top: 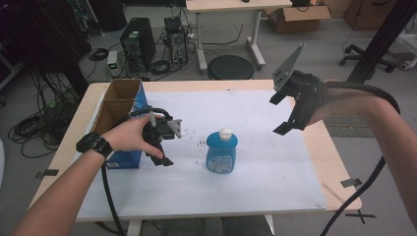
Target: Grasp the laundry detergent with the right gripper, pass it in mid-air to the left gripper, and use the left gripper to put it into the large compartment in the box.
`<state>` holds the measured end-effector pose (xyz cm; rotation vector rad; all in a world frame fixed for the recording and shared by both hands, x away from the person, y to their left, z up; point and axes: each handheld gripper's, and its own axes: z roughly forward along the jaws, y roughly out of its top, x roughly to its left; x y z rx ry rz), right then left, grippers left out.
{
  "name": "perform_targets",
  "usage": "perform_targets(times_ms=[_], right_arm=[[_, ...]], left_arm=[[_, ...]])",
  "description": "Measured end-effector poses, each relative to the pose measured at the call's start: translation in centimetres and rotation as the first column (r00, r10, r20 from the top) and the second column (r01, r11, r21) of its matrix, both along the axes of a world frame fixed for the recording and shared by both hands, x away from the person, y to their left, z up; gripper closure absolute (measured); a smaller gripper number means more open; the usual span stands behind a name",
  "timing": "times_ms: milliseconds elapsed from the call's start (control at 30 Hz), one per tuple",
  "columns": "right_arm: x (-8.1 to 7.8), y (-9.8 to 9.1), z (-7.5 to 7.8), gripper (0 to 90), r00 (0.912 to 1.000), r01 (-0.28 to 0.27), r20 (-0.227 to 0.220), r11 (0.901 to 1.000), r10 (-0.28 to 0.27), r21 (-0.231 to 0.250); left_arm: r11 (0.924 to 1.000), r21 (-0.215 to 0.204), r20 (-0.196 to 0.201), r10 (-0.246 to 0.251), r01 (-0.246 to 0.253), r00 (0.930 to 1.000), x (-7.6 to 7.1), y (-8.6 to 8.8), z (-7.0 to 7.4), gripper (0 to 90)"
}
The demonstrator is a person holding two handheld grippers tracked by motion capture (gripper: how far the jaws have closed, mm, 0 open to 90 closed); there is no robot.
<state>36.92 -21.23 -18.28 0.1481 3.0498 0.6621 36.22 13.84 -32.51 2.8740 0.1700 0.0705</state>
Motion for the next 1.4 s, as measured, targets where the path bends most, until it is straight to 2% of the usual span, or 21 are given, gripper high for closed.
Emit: perform_targets(times_ms=[267, 467, 533, 733, 900, 1167, 1300, 1400], right_arm=[[0.0, -0.3, 0.4, 3.4, 1.0, -0.003, 0.009, 1.0, 0.003, 0.009], [0.1, -0.6, 1.1, 2.9, 0.9995, -0.006, 0.031, 0.9991, 0.005, 0.042], [0.1, -0.8, 1.3, 2.7, 0.9989, -0.005, 0.046, 0.9974, 0.002, 0.071], [0.0, -1.3, 1.1, 2.8, 0.9981, -0.018, 0.061, 0.9908, 0.01, 0.134], [0.0, -1.7, 0.3, 2.7, 0.9972, -0.02, 0.075, 0.9795, 0.005, 0.2], [0.2, -2.3, -1.8, 2.2, 0.9967, -0.016, 0.081, 0.9513, -0.009, 0.308], [0.2, -2.4, -2.8, 1.9, 0.9961, -0.018, 0.087, 0.9333, -0.014, 0.359], [0.2, -2.4, -3.9, 1.8, 0.9965, -0.013, 0.081, 0.9156, -0.021, 0.402]], left_arm=[[1.0, 0.002, -0.009, -0.006, 0.006, 0.9999, 0.0, -0.1, 0.0, 5.5], [1.0, 0.002, -0.004, 0.003, -0.003, 1.0, 0.0, 0.1, 0.2, 5.5], [1.0, -0.007, -0.005, 0.006, -0.006, 1.0, 0.0, 0.1, 0.3, 5.5], [1.0, 0.003, -0.004, 0.007, -0.007, 1.0, -0.1, 0.0, 0.1, 5.4], [0.9999, 0.0, 0.007, 0.014, -0.014, 0.9999, -0.2, -0.3, 0.1, 4.6], [0.9998, 0.002, 0.004, 0.02, -0.02, 0.9998, -0.5, -0.1, 0.2, 4.5], [0.9998, 0.0, 0.002, 0.022, -0.022, 0.9998, -0.6, 0.0, 0.2, 4.5], [0.9998, 0.0, 0.007, 0.019, -0.019, 0.9998, -0.7, 0.0, 0.1, 4.4]])
